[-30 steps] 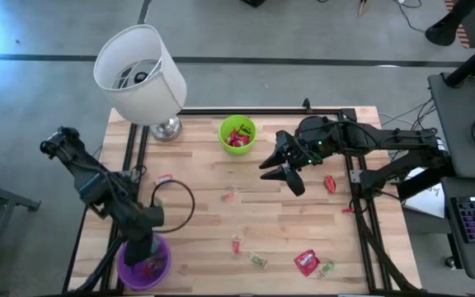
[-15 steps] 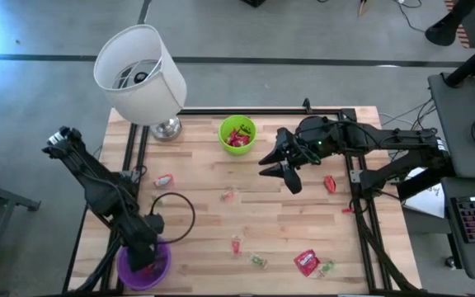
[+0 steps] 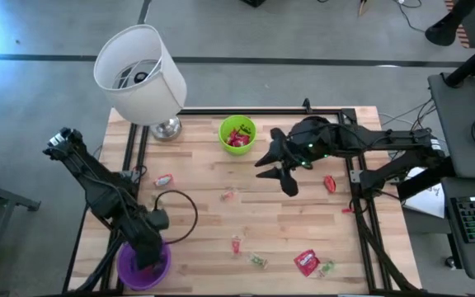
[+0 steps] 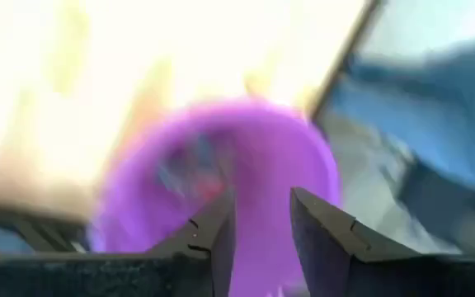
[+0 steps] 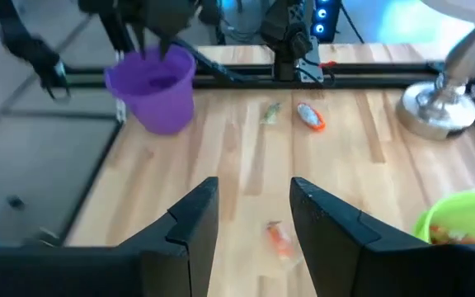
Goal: Sort candy
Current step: Put the orange gummy candy into the violet bucket
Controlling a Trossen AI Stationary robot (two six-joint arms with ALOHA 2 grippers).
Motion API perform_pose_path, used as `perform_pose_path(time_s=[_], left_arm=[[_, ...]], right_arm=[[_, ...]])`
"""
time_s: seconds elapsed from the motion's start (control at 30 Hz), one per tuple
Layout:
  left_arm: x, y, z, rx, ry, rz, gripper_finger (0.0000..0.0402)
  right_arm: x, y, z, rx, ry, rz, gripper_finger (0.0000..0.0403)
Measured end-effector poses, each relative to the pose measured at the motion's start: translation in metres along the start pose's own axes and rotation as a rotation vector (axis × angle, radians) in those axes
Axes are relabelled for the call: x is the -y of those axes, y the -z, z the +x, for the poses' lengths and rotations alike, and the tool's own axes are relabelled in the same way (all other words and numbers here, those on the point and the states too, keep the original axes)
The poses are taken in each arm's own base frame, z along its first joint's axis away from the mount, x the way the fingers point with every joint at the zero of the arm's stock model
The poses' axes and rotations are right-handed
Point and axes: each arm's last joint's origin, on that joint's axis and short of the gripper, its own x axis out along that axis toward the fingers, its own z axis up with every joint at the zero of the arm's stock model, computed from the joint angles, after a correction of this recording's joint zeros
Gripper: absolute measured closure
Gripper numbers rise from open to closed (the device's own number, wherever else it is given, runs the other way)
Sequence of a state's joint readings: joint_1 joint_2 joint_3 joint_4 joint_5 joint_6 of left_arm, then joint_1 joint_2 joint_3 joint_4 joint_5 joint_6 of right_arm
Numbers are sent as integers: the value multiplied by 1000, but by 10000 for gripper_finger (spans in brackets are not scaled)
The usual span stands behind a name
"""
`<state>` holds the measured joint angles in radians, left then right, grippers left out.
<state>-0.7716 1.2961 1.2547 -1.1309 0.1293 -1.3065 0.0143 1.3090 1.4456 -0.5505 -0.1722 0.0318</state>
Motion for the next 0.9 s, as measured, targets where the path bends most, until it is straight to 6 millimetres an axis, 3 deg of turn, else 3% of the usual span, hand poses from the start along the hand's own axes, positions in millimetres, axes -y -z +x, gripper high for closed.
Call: perform_pose_path(time_s=[0.2, 0.3, 0.63, 0.9], left_arm=[[-5, -17, -12, 444, -150, 41, 302], [-7, -22, -19, 567, -217, 57, 302], [-29, -18, -28, 633, -454, 26, 302], [-30, -18, -28, 614, -485, 88, 302]], right_arm=[[8, 14, 42, -106, 3, -127, 266], [14, 24, 65, -173, 37, -124, 265], [33, 49, 122, -264, 67, -163, 264], [54, 59, 147, -243, 104, -122, 264]])
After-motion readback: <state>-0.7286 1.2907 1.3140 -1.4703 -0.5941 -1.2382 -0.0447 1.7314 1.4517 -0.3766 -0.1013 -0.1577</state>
